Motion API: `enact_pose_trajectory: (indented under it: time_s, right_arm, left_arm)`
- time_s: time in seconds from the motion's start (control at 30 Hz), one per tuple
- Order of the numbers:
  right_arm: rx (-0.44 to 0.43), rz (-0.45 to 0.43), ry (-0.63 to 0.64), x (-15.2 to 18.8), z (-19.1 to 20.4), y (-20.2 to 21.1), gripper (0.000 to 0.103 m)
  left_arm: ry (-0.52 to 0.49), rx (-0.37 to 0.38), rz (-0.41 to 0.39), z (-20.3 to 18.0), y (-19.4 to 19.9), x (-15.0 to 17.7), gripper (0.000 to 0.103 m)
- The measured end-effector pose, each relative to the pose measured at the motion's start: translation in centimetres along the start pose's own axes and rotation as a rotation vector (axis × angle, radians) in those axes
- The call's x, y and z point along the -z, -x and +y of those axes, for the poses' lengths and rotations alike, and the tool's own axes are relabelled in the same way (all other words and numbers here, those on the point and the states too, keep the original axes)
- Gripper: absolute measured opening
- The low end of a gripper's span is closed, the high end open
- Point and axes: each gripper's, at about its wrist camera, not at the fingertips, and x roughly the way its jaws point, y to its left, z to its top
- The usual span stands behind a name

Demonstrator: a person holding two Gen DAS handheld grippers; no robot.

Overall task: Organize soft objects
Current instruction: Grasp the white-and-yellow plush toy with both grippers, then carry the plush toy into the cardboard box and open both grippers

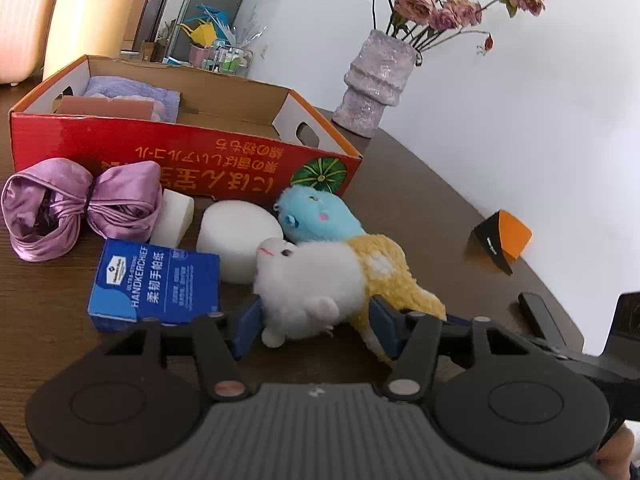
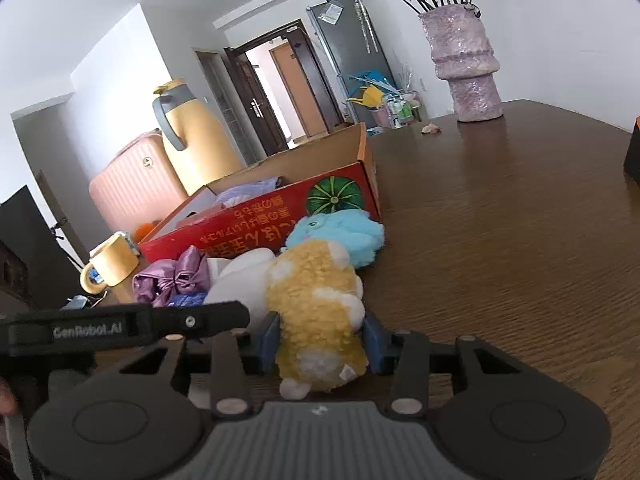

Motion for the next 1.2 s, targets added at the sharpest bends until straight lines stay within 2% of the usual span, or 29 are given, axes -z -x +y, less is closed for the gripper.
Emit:
enact_pose_trajectory:
  time_s: [0.1,0.3,0.5,0.6,0.67,0.77,0.93,1.07,1.13,1.2]
  right_arm:
    - [-0.005,0.003,-0.004,-0.3,0.1,0.4,0.041]
    - [-0.019,-0.048,0.043,-0.9,2.2,2.9,0.041]
    - [-0.028,-0.068,0.065,-1.2,3.8,4.4,0.041]
    - [-0.02,-0.079,0.096,-2.9,4.6,3.9,0.04]
    - [-0.009,-0.091,0.112,-5.1,4.9,2.9,0.04]
    - [-0.023,-0.102,0.153,-9.6,5.3,0.1,0.039]
    - [0.007,-0.058,0.174,-17.3,4.7,-8.2,0.038]
    - [0.017,0.019,0.112,-21.0,2.6,-15.8,0.038]
    - [0.035,0.063,0.091,-22.2,1.5,-19.6,0.038]
    - [0.08,0.107,0.065,-22.6,0.7,-22.6,0.038]
  left_arm:
    - [-0.006,-0.004,-0.004,-0.2,0.7,-0.3,0.046]
    - [-0.046,-0.01,-0.067,-1.6,3.9,-0.4,0.046]
    - [-0.046,-0.016,-0.085,-1.6,5.8,-0.7,0.043]
    - [-0.079,-0.024,-0.072,-1.5,5.3,-3.0,0.043]
    - [-0.076,-0.018,-0.06,-0.8,3.9,-6.1,0.043]
    - [-0.061,-0.029,-0.044,0.6,1.1,-11.4,0.043]
    - [-0.001,-0.023,0.052,4.5,-6.5,-19.8,0.044]
    - [0.056,-0.064,0.106,7.8,-12.8,-23.6,0.044]
    - [0.074,-0.093,0.134,9.0,-15.4,-24.6,0.044]
    - [0.055,-0.126,0.178,9.7,-18.1,-25.0,0.039]
